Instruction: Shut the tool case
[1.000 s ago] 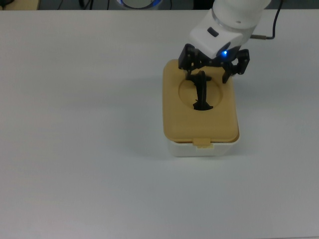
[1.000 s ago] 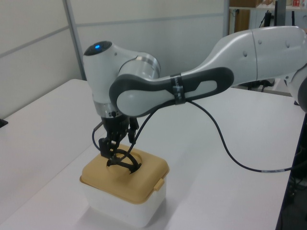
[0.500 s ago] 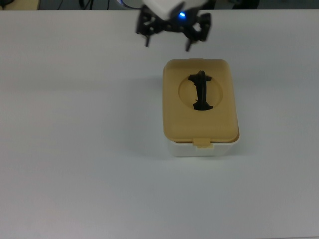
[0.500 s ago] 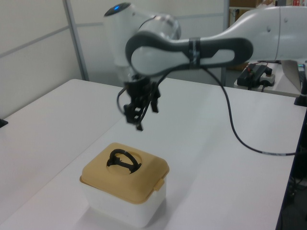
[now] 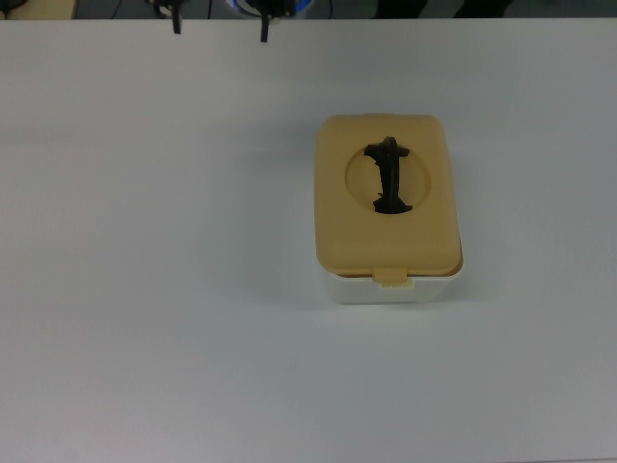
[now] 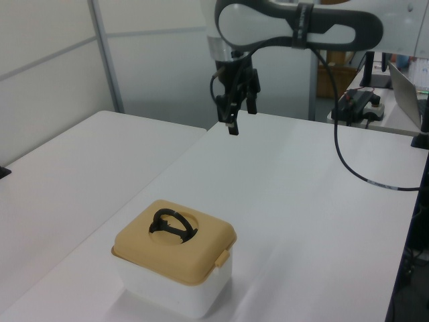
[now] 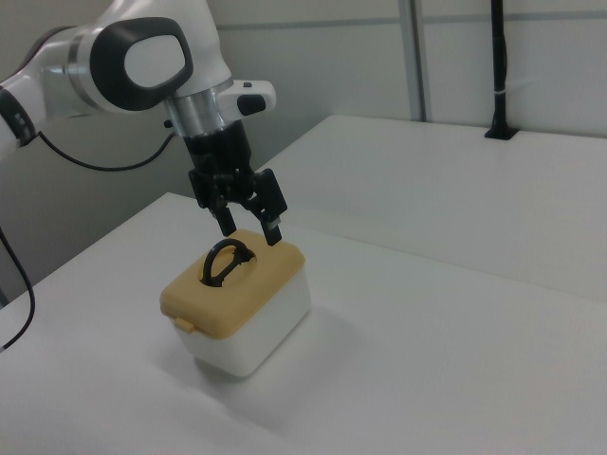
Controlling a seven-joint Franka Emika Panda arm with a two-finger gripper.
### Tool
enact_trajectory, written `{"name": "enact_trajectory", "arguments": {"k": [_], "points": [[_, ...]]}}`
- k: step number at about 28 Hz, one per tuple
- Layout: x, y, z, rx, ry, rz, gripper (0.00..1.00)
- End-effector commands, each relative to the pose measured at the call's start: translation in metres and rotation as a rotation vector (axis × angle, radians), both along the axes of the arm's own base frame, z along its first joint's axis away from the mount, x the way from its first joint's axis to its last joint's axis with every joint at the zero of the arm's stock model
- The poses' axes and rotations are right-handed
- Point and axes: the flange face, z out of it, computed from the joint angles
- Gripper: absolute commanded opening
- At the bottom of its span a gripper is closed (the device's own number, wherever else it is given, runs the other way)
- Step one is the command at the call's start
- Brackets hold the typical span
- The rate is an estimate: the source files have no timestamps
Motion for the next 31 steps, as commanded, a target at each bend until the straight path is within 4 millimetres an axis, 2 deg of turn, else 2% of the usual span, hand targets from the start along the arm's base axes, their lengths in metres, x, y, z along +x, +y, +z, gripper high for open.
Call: {"name": "enact_trajectory", "arguments": {"k": [1, 8, 16, 23, 31], "points": [[-0.016, -0.006, 0.003, 0.019, 0.018, 0.019, 1.0], [-0.018, -0.017, 0.003, 0.024, 0.017, 0.002, 1.0], [-0.023, -0.02, 0.005, 0.023, 0.012, -0.004, 1.0], [-0.022, -0.037, 0.009, 0.025, 0.006, 0.011, 1.0], [-0.022, -0.046, 0.012, 0.023, -0.006, 0.003, 1.0]]}}
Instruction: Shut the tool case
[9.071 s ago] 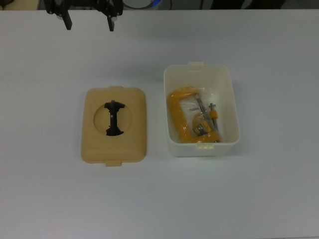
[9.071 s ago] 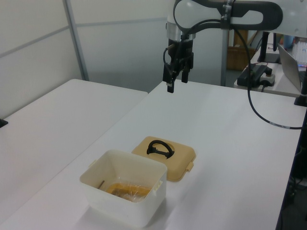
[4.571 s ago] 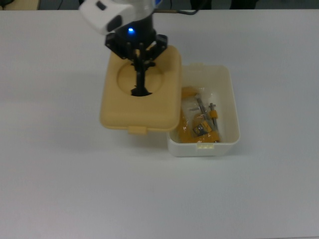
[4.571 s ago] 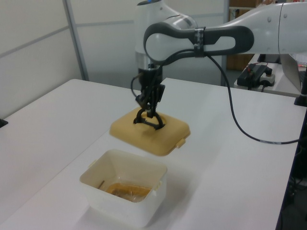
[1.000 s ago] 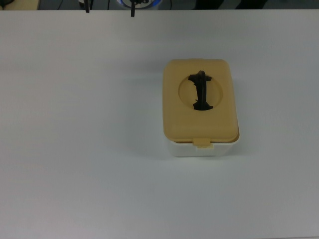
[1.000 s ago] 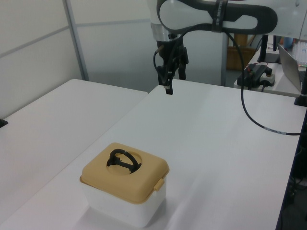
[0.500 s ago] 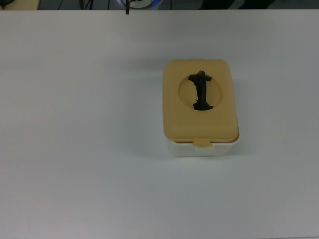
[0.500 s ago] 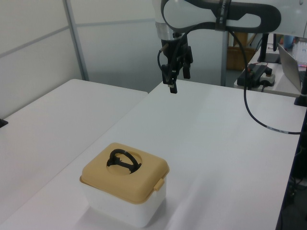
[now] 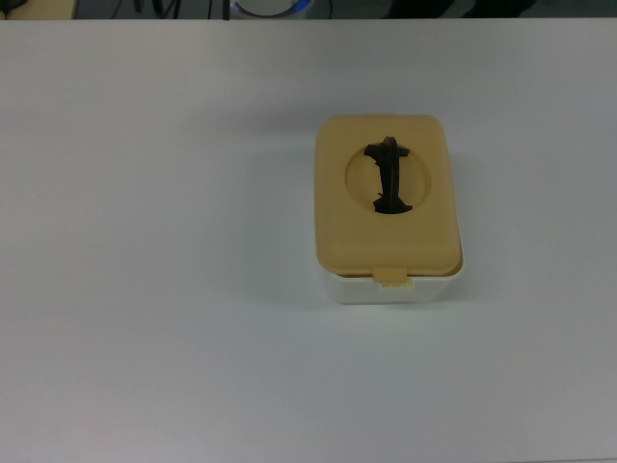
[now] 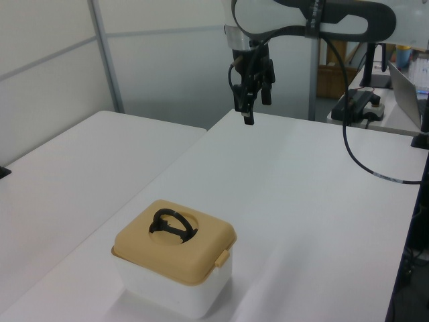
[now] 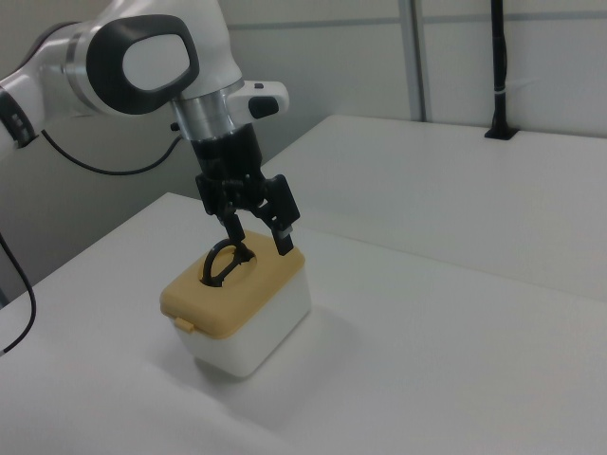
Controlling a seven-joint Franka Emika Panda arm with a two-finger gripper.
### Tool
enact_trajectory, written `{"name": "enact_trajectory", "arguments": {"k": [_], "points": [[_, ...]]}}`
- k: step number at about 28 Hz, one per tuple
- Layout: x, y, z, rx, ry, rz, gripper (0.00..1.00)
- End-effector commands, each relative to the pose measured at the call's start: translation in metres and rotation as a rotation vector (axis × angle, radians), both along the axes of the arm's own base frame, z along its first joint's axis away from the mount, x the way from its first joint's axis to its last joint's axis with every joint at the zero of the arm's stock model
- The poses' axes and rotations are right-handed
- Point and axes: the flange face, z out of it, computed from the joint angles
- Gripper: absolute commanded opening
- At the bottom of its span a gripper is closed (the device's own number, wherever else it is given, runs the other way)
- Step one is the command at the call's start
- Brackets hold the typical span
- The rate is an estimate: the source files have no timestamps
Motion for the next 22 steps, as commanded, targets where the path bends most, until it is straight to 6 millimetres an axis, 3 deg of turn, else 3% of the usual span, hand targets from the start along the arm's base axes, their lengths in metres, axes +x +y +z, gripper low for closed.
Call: {"name": "enact_trajectory", "arguments": {"k": [1, 22], "points": [[-0.008, -0.007, 0.007, 0.024, -0.013, 0.01, 1.0], [-0.01, -0.011, 0.016, 0.004, -0.046, 0.007, 1.0]]}}
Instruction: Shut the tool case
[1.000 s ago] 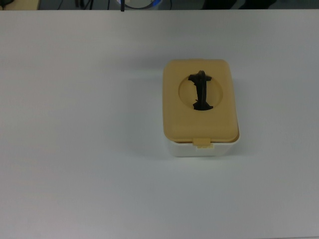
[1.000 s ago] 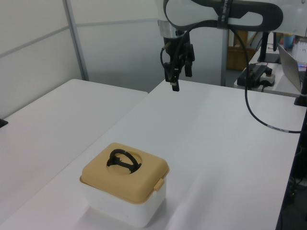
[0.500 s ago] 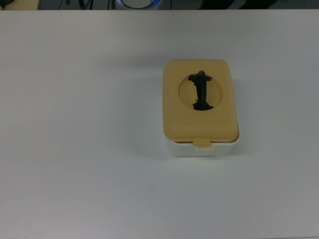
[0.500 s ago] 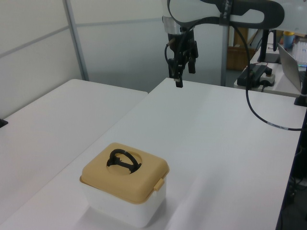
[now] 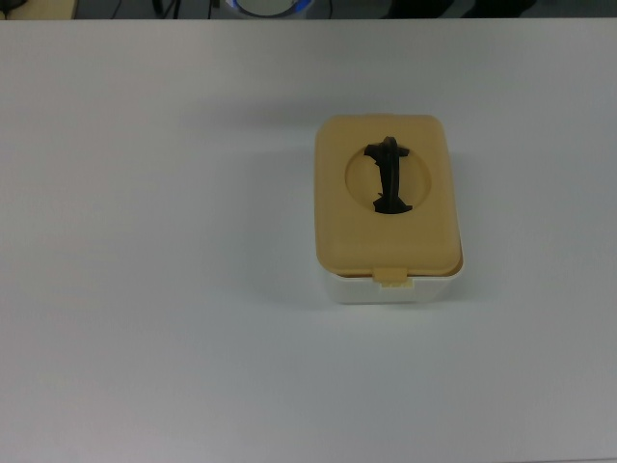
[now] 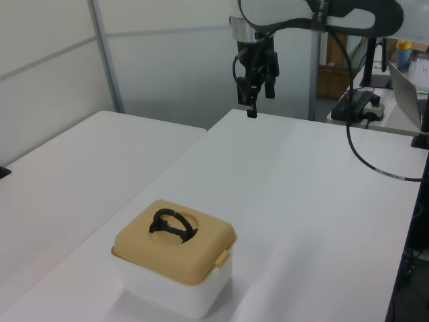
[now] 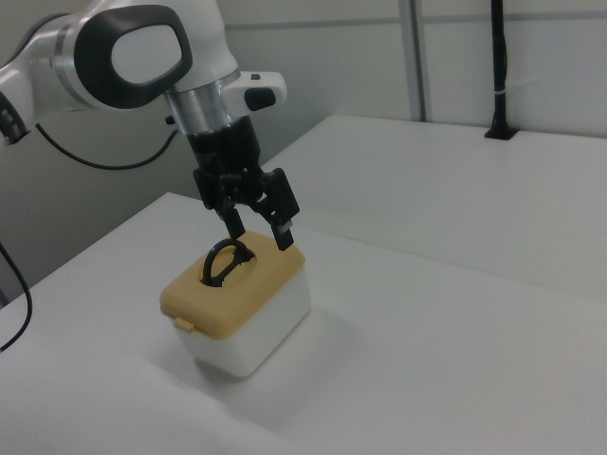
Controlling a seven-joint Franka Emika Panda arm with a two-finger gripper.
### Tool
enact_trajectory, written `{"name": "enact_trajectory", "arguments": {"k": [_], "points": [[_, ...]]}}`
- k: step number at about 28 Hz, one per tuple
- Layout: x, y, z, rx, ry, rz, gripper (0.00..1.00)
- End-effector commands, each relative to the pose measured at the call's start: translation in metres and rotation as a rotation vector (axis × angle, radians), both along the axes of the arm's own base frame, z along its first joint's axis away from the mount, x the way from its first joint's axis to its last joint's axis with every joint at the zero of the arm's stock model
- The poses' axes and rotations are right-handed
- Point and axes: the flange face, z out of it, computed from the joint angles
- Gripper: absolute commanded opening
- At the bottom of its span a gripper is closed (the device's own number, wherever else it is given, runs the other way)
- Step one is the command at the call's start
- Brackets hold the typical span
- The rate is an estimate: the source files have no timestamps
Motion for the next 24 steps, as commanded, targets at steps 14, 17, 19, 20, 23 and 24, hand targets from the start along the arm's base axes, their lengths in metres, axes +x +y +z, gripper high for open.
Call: {"name": "enact_trajectory", "arguments": {"k": [14, 17, 19, 20, 23, 24], "points": [[0.006, 0.01, -0.005, 0.022, -0.029, 0.042, 1.0], [0.005, 0.012, -0.005, 0.022, -0.029, 0.043, 1.0], [0.005, 0.011, -0.005, 0.024, -0.029, 0.042, 1.0], [0.005, 0.011, -0.005, 0.024, -0.027, 0.042, 1.0], [0.005, 0.011, -0.005, 0.024, -0.027, 0.042, 1.0], [0.005, 0.011, -0.005, 0.024, -0.028, 0.04, 1.0]]}}
